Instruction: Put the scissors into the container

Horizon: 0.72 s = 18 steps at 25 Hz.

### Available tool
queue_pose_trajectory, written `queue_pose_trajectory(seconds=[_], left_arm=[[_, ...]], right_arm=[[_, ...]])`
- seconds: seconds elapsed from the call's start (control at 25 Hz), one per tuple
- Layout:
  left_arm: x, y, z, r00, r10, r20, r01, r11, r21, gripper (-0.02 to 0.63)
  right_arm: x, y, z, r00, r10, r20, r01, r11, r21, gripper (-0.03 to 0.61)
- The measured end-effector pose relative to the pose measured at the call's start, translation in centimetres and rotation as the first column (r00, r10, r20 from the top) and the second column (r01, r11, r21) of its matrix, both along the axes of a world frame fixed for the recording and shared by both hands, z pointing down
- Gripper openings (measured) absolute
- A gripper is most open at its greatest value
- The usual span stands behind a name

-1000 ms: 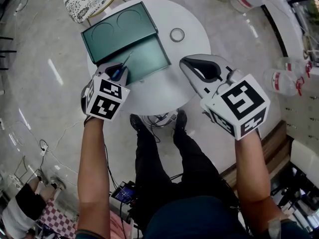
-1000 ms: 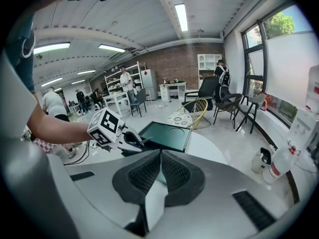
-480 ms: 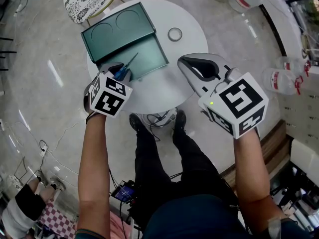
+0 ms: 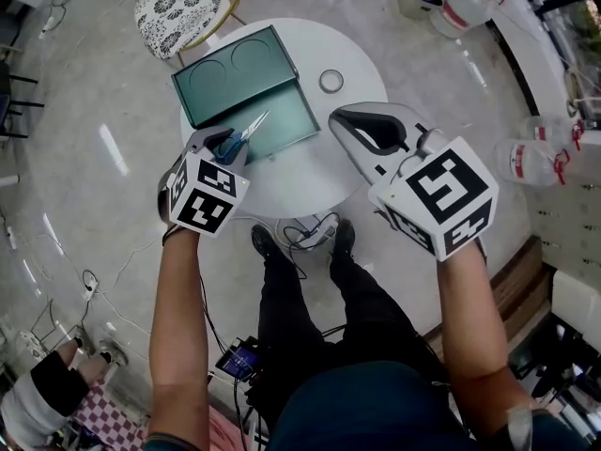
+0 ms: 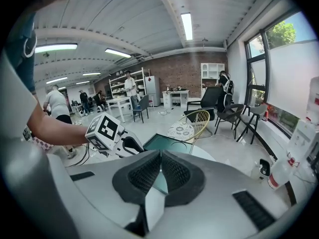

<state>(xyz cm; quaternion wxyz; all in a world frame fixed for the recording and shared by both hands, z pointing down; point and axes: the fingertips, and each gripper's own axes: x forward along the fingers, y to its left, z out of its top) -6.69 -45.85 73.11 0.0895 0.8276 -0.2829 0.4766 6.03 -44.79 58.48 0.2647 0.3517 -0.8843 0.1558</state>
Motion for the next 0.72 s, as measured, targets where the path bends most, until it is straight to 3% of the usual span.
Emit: queue_pose_trajectory(seconds=[0.28,0.6,0.72], left_arm=[[-1.8,0.3,-12.2,0.995,-0.052,-0.087,0.065,0.987,0.149,0.097],[-3.6,3.7,-28.7,0.947,-0.102,-0.304,0.189,0.944,0.271,0.060],[-4.2,5.3,-33.8,0.937,-0.102,-0.335,0.217,0.921,0.325,0.058]], right_arm=[[-1.7,0.2,-8.5,0.999,-0.048,0.024,0.045,0.991,0.122,0.038],[-2.3,2.9,-20.4,0.997,-0.065,0.038,0.051,0.959,0.279,0.037],[-2.4,4.2,-24.2,0.995,-0.087,0.051,0.066,0.943,0.325,0.037]])
